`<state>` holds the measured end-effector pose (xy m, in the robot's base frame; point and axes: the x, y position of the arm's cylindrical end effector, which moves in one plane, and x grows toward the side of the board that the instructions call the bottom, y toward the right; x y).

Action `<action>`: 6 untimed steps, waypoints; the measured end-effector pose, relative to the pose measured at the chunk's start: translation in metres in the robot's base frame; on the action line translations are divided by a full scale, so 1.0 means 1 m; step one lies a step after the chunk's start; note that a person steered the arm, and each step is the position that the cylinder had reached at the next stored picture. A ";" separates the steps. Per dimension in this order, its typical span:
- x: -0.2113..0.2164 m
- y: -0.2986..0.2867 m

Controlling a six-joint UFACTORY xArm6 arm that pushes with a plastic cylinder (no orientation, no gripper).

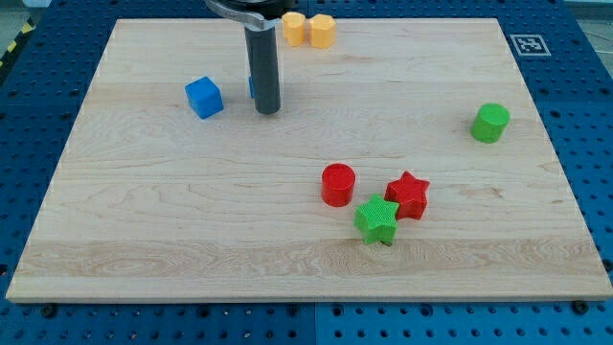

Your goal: Move the blue triangle towards the bottom of the yellow heart

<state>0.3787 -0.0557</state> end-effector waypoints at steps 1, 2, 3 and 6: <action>-0.007 0.000; -0.011 0.000; -0.010 0.000; -0.022 0.000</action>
<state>0.3564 -0.0562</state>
